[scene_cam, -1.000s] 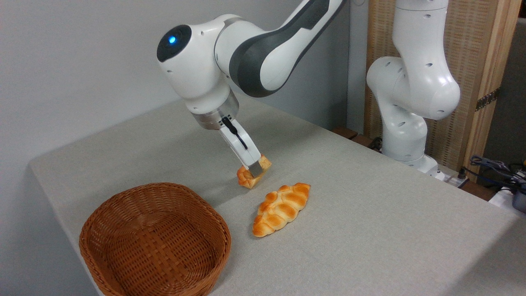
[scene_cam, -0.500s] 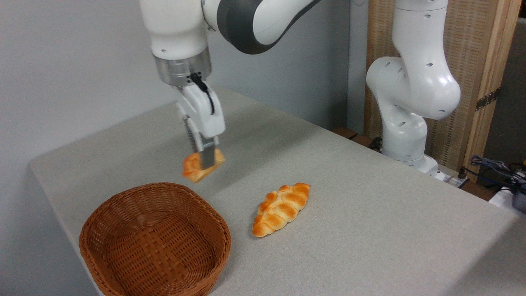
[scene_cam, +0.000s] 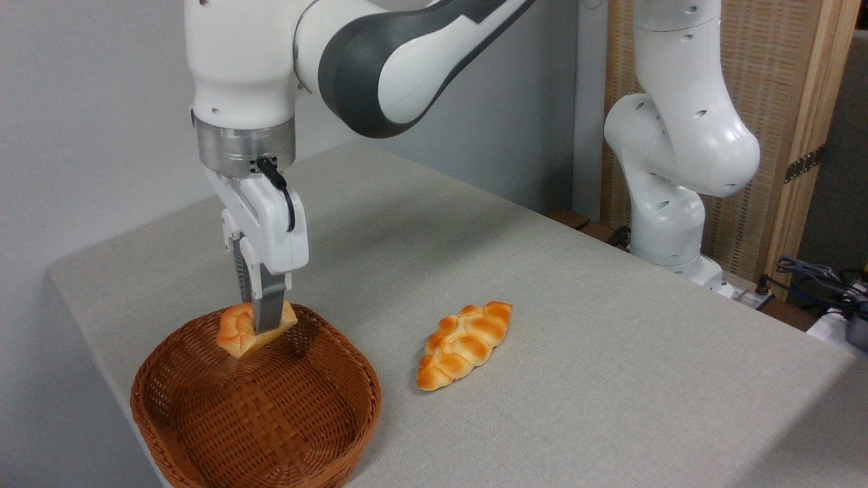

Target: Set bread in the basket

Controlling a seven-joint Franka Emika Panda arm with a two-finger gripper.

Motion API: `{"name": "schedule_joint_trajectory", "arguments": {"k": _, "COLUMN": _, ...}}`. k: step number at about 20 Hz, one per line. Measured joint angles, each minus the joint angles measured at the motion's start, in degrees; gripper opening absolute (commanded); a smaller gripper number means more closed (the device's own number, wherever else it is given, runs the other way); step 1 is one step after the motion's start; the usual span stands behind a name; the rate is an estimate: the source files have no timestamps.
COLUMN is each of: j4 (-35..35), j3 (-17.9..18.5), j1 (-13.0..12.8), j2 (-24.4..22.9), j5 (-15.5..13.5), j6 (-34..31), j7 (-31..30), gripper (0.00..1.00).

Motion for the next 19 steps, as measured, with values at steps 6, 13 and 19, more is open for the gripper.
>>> {"name": "schedule_joint_trajectory", "arguments": {"k": 6, "j4": 0.81, "j3": 1.03, "j1": 0.05, "j2": 0.25, "j5": 0.0, "j6": 1.94, "j7": -0.15, "gripper": 1.0}}
{"name": "schedule_joint_trajectory", "arguments": {"k": 13, "j4": 1.02, "j3": 3.2, "j1": 0.05, "j2": -0.17, "j5": 0.01, "j6": 0.5, "j7": -0.26, "gripper": 1.0}}
{"name": "schedule_joint_trajectory", "arguments": {"k": 19, "j4": 1.26, "j3": 5.76, "j1": 0.1, "j2": -3.69, "j5": 3.9, "j6": -9.3, "j7": -0.26, "gripper": 1.0}}
